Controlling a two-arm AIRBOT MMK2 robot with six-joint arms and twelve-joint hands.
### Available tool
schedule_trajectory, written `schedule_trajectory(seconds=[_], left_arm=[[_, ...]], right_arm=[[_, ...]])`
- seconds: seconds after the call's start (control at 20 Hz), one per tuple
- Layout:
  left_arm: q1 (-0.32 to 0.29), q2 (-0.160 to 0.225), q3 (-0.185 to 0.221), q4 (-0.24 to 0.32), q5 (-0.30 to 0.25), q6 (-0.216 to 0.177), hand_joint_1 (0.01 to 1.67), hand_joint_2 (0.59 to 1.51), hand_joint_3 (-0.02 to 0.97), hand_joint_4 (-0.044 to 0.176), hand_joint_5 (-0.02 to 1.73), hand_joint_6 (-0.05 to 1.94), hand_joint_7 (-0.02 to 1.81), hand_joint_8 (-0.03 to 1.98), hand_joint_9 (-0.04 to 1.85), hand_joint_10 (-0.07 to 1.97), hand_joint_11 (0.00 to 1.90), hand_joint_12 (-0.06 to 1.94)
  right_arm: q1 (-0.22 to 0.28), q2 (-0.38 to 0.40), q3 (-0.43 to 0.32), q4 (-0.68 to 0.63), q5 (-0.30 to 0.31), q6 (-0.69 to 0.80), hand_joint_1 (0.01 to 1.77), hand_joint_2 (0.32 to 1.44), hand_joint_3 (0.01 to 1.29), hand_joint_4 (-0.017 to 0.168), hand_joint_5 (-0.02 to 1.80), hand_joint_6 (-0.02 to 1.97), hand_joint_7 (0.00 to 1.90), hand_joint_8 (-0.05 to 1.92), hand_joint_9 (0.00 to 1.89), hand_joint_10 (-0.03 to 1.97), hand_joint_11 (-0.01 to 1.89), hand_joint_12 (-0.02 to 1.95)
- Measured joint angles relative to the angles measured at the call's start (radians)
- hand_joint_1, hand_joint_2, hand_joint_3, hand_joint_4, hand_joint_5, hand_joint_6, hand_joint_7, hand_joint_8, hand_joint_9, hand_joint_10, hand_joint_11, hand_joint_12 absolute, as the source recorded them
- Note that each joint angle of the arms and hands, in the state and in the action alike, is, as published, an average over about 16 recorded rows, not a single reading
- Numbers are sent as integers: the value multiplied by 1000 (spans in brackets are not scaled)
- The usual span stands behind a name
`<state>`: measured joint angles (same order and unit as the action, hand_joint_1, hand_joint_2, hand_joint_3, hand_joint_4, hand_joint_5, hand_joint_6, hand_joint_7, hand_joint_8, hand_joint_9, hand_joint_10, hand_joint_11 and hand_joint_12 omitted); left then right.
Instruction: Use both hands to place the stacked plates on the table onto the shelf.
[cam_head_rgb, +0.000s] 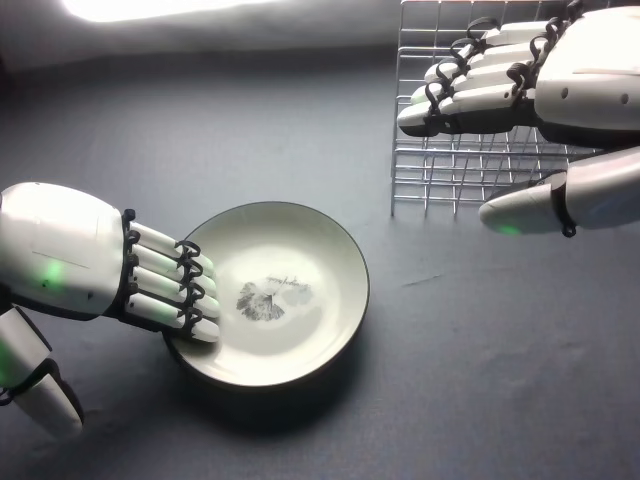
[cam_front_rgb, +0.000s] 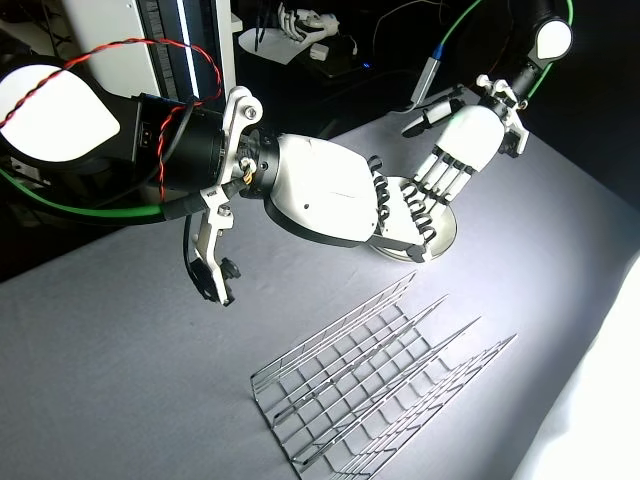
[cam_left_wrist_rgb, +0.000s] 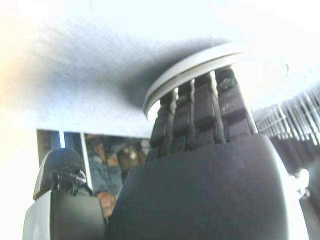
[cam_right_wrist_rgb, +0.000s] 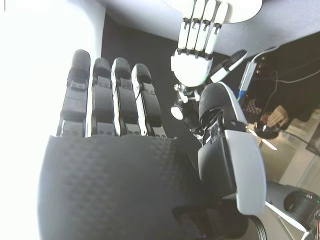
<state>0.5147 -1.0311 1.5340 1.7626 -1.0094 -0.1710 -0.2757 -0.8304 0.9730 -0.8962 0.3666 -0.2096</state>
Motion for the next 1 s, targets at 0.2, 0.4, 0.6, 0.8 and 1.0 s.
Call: schedule_trajectory(seconds=[0.2, 0.4, 0.6, 0.8, 1.0], left_arm=[[17, -7, 8, -10, 2, 16, 16, 1057, 1, 1, 81, -14, 64, -5, 74, -5, 44, 72], [39, -14, 3, -32, 7, 30, 15, 1054, 1, 0, 71, -18, 53, -8, 66, -11, 37, 75], [59, -21, -15, -58, 18, 40, 16, 1052, 1, -2, 63, -22, 45, -11, 58, -13, 30, 79], [69, -33, -41, -83, 33, 44, 16, 1050, 1, -3, 56, -24, 35, -14, 50, -11, 24, 60], [68, -46, -66, -98, 49, 46, 15, 1048, 1, -5, 50, -27, 25, -16, 42, -6, 19, 42]], right_arm=[[-5, 0, 0, -2, 7, -1, 191, 1297, 14, -1, 205, 19, 189, 8, 150, 17, 22, 497], [-10, 0, 0, -4, 12, -1, 181, 1298, 14, -1, 206, 19, 194, 8, 157, 17, 22, 521], [-13, 0, 0, -5, 17, -2, 149, 1300, 15, -1, 194, 19, 190, 8, 155, 16, 22, 512], [-19, 1, 0, -8, 26, -2, 130, 1301, 14, -1, 196, 18, 194, 8, 160, 17, 22, 529], [-31, 1, 0, -13, 37, -2, 113, 1302, 14, -1, 194, 18, 193, 8, 159, 17, 21, 517]])
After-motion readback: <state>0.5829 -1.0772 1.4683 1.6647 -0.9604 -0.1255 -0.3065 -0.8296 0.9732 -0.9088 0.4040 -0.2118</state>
